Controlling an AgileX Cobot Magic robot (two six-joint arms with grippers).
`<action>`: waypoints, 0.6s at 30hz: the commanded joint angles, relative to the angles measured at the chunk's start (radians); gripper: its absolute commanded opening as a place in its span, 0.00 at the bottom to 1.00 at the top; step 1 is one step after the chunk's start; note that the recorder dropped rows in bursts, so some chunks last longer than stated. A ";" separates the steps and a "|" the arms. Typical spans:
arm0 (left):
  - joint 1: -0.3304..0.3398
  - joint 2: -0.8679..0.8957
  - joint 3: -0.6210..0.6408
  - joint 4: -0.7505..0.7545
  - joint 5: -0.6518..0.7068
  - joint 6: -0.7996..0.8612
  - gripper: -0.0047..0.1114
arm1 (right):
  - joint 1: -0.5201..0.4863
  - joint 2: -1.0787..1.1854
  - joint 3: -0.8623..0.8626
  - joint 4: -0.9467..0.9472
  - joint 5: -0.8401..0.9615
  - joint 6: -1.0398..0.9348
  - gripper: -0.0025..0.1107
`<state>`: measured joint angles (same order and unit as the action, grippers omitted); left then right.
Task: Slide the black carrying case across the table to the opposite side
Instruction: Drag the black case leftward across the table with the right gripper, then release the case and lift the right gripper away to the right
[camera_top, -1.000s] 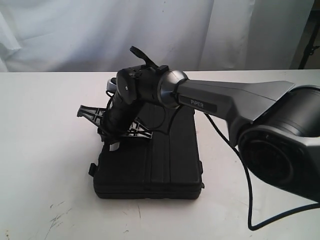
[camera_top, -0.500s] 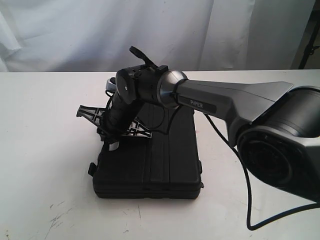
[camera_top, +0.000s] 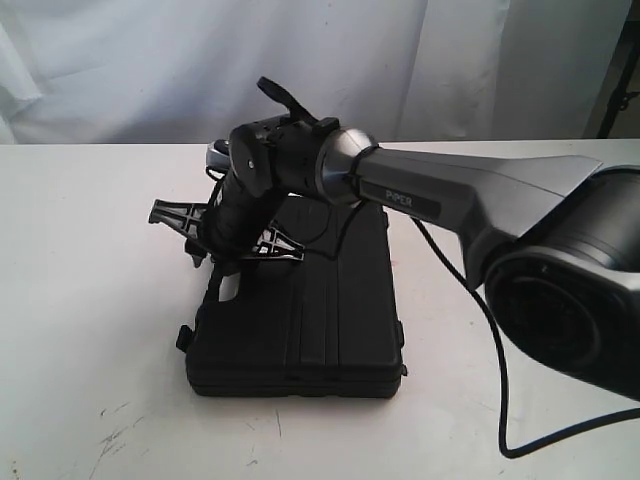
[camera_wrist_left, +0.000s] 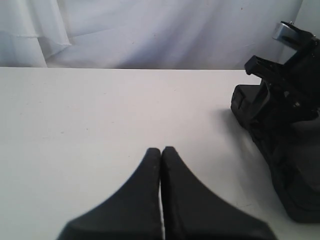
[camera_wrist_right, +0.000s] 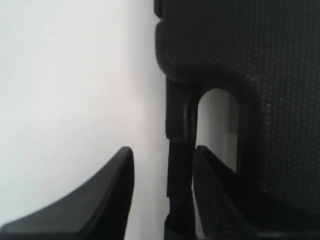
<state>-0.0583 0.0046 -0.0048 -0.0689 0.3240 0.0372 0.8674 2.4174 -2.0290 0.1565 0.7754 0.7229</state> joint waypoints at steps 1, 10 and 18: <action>0.001 -0.005 0.005 0.001 -0.006 -0.002 0.04 | -0.025 -0.030 -0.005 -0.020 0.042 -0.014 0.35; 0.001 -0.005 0.005 0.001 -0.006 -0.002 0.04 | -0.079 -0.119 -0.005 0.045 0.201 -0.247 0.15; 0.001 -0.005 0.005 0.001 -0.006 0.000 0.04 | -0.119 -0.248 0.015 -0.074 0.265 -0.396 0.02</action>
<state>-0.0583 0.0046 -0.0048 -0.0689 0.3240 0.0372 0.7451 2.2160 -2.0290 0.1392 1.0476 0.3590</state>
